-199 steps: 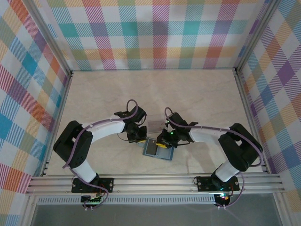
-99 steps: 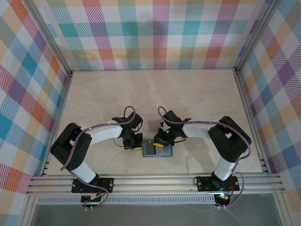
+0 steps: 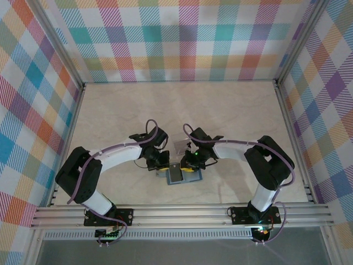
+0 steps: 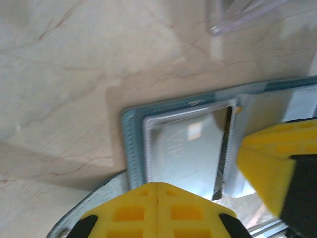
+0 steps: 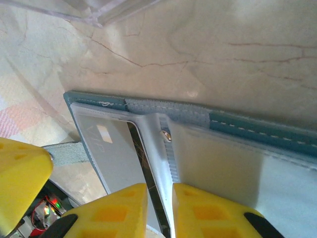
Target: Take the credit cards out of the card holder
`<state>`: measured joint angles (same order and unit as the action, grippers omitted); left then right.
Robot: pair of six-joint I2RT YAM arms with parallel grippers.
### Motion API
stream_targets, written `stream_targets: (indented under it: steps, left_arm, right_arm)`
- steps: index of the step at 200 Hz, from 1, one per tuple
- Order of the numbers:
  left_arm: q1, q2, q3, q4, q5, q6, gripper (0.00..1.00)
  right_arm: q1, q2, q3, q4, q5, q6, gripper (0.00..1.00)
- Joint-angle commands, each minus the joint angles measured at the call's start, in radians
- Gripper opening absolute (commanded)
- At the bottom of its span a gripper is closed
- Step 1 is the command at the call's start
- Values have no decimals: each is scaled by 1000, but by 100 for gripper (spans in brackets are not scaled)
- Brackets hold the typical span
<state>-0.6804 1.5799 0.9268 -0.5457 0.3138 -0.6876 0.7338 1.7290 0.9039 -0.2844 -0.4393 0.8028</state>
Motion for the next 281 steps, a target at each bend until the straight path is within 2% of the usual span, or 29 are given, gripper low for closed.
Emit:
stream_targets:
  steps: [1,70,116,140,200,224,258,281]
  left_arm:
    - [-27,57,23,-6,21,-6,0]
    - [-38,126,-11,0,-18,3,0]
    - [-41,126,-11,-2,-19,4,0]
    - [-40,121,-6,-18,-30,11,0]
    - [-40,126,-15,-42,-65,26,0]
    - [-41,128,-12,-40,-64,28,0]
    - [-42,136,-2,-46,-61,33,0]
    - [-43,128,5,-61,-62,38,0]
  right_arm:
    - [10,5,13,-30,-24,-41,22]
    - [29,59,37,-24,-44,-47,21]
    - [36,62,33,-35,-37,-47,13]
    - [35,43,20,-43,-7,-40,5]
    - [36,-63,-3,-166,151,-41,0]
    - [36,-71,-14,-142,135,-41,2]
    - [35,-37,-23,-58,55,-24,17]
    - [35,-10,-28,-17,23,-11,21]
